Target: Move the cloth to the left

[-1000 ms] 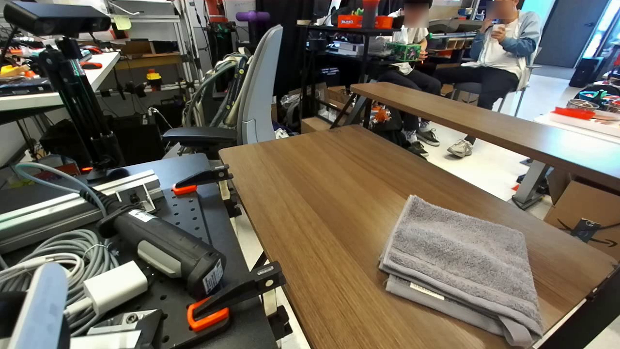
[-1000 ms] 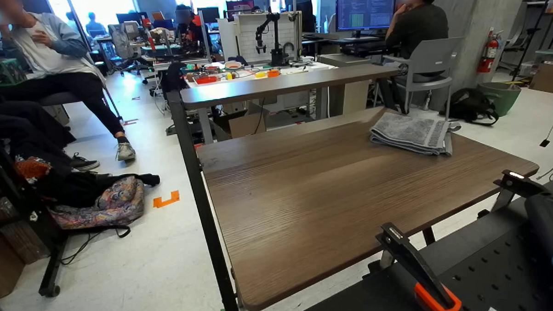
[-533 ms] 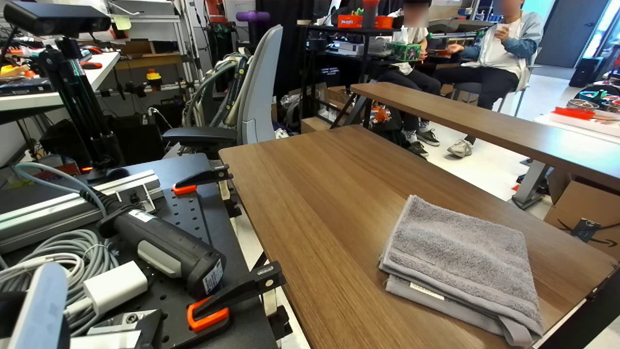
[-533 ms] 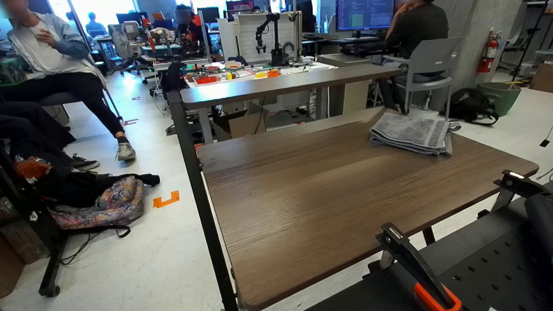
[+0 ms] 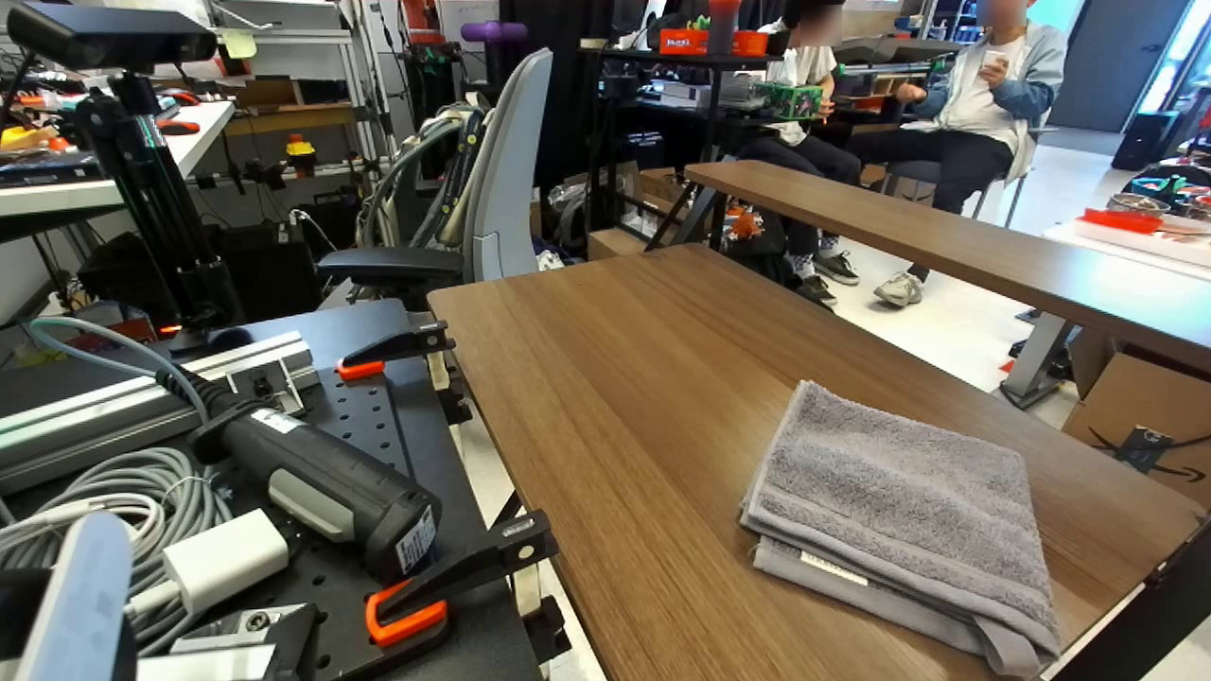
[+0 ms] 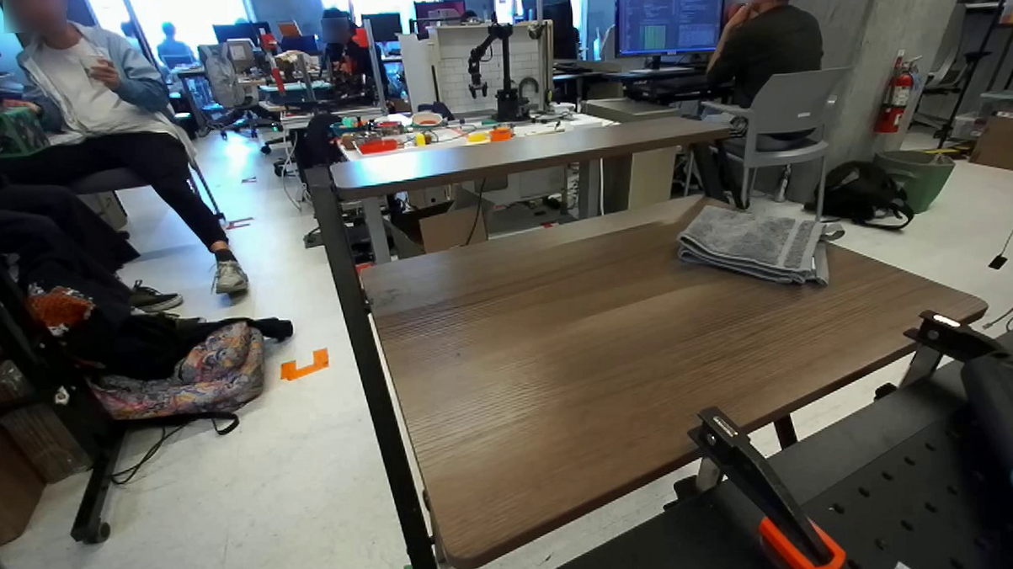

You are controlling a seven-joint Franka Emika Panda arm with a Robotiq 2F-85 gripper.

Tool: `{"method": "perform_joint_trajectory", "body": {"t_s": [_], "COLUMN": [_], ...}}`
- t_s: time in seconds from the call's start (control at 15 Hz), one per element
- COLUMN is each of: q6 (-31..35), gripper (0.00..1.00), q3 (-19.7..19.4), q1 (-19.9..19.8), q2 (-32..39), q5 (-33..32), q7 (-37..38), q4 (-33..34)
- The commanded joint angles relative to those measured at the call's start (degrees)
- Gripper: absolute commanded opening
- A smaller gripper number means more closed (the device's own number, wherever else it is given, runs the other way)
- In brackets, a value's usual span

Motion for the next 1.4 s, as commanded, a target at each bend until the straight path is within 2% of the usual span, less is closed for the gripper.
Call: {"method": "perform_joint_trajectory", "body": {"t_s": [0.0,0.27,0.4,0.67,1.0,1.33], "q6": [10.31,17.46,18.31,17.98,17.03,15.22], "gripper": [1.00,1.00,1.00,1.00,1.00,1.00], "q3": [1.21,0.89,0.04,-4.31,-9.19,-9.93], "q1": [-2.95,-6.16,-7.02,-5.51,-3.33,-3.91], "q2": [12.16,26.80,33.66,46.56,59.62,66.62], "q5": [-3.47,-8.81,-12.18,-16.29,-14.79,-12.05], "q7": [3.94,10.39,14.50,21.18,23.49,21.33], "q4": [2.33,7.64,11.82,21.44,31.82,37.23]}}
